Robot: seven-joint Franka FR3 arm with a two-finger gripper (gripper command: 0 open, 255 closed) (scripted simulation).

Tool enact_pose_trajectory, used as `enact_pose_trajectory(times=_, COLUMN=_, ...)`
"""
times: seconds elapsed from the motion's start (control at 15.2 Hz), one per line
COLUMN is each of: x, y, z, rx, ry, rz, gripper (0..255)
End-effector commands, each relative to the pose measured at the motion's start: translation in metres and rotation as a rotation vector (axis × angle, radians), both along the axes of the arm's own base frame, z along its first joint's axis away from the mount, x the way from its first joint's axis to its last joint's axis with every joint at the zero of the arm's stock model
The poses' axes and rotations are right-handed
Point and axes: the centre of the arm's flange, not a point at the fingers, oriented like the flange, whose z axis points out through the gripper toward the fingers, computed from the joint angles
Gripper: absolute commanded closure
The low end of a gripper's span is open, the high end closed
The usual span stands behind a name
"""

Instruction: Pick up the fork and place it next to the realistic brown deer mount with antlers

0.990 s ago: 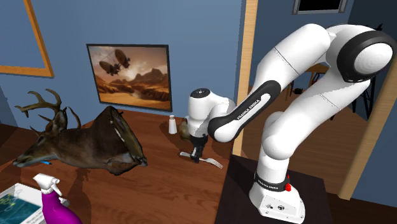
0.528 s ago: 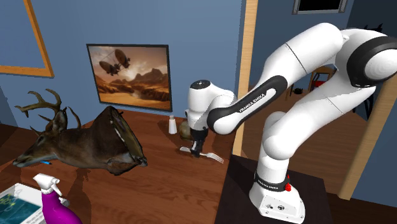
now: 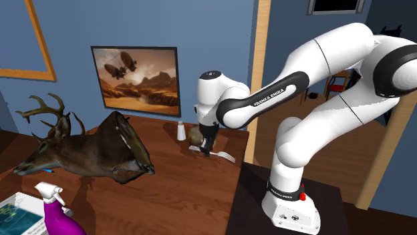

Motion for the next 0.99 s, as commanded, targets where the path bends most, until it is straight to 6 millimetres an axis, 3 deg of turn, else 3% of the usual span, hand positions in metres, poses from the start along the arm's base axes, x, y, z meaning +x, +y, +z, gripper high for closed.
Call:
enact_pose_trajectory(times=0.0, x=-0.001, y=0.001, z=0.010, rx=0.000, ry=0.001, rz=0.000, gripper=255)
enact_pose_trajectory(times=0.92, x=-0.001, y=0.001, z=0.083, rx=0.000, ry=0.001, rz=0.000, gripper=255)
